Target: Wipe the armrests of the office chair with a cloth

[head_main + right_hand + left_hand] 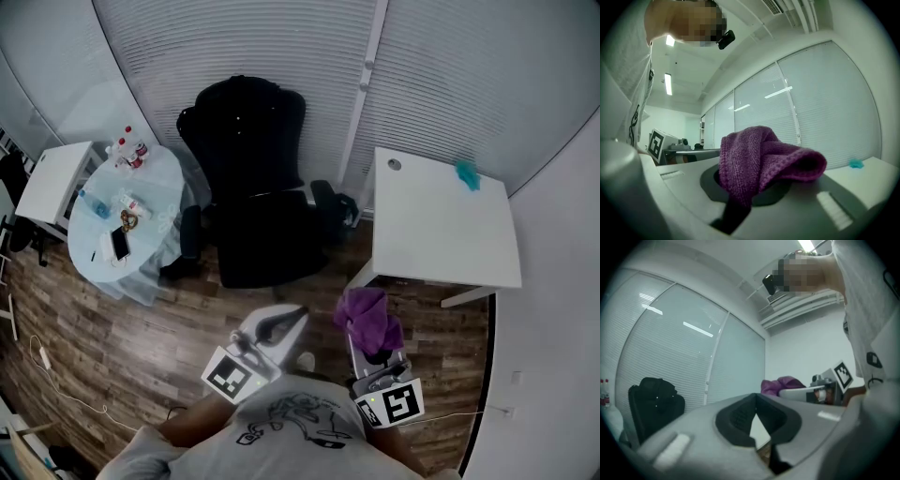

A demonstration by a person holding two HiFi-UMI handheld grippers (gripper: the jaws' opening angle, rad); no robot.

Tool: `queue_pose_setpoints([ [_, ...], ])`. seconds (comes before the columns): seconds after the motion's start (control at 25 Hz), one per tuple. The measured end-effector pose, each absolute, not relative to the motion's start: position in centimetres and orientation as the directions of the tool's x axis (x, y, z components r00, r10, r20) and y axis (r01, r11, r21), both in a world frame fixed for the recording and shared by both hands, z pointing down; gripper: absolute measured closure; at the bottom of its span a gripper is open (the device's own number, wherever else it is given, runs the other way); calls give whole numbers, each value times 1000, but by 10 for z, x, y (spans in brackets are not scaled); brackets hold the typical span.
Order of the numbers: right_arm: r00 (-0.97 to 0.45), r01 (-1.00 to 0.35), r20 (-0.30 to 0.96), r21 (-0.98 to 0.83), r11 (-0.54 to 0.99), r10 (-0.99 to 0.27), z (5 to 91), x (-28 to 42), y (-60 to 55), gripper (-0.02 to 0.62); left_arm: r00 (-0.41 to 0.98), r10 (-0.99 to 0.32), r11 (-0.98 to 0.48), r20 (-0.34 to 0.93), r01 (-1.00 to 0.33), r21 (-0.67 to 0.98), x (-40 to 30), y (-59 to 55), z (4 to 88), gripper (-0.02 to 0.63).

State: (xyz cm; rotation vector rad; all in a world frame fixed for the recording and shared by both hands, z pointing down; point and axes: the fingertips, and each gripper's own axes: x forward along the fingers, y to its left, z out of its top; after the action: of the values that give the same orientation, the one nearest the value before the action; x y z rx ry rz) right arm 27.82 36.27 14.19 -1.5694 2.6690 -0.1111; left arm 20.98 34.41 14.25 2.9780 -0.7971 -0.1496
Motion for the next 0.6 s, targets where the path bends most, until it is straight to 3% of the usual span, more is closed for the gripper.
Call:
queue_pose_setpoints([
  [0.6, -510, -858, 38, -97, 504, -860, 163, 283, 324, 552, 857, -512, -858, -56, -506, 93, 221, 307, 162, 603],
])
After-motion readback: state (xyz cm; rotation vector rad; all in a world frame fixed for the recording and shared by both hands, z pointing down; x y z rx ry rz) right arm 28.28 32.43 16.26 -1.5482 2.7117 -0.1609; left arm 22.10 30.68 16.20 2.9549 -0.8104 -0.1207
